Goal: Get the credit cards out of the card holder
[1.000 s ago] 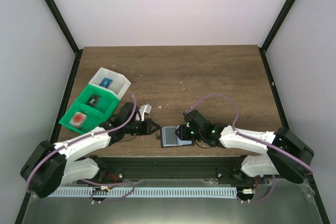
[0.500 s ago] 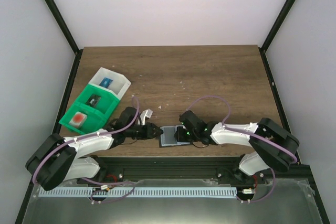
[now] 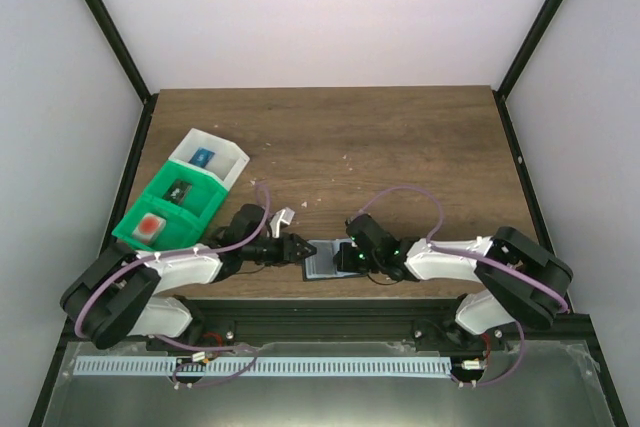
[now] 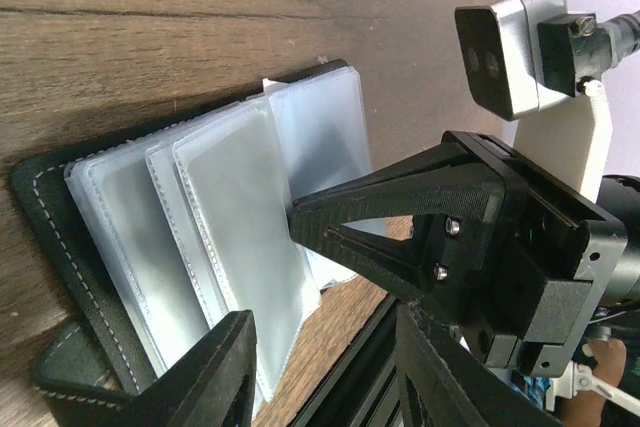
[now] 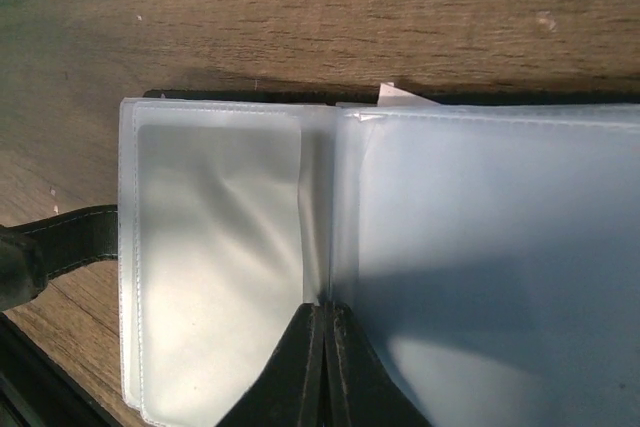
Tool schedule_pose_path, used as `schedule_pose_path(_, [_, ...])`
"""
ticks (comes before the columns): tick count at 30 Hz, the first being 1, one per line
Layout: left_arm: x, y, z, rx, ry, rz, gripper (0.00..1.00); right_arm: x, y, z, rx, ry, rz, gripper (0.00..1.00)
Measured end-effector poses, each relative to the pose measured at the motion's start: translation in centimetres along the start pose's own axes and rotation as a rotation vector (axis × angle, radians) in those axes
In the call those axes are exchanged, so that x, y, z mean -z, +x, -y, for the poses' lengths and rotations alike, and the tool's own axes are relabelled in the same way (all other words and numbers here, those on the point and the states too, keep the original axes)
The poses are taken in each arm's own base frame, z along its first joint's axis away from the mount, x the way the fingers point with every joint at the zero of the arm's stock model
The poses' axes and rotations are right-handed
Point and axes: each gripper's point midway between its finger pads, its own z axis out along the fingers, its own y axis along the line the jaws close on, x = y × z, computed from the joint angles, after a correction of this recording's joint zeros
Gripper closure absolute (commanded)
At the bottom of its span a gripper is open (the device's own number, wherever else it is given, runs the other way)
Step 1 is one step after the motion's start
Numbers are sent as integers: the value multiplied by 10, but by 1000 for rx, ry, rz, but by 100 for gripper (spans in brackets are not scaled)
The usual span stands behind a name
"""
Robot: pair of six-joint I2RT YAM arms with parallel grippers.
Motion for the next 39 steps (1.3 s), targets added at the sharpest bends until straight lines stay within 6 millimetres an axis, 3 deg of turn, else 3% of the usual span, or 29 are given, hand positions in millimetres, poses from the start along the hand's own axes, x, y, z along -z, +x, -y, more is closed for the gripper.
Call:
schedule_pose_path(9, [-6, -4, 1, -1, 27, 6, 56, 0, 1, 0, -11, -12, 2, 99])
schedule_pose_path(26, [-22, 0, -19, 28, 6, -24, 55, 0, 3, -3, -13, -34, -8, 99])
schedule_pose_path(39, [-21, -1, -12, 38, 36, -22, 55, -2, 4, -4, -15, -44, -10, 95])
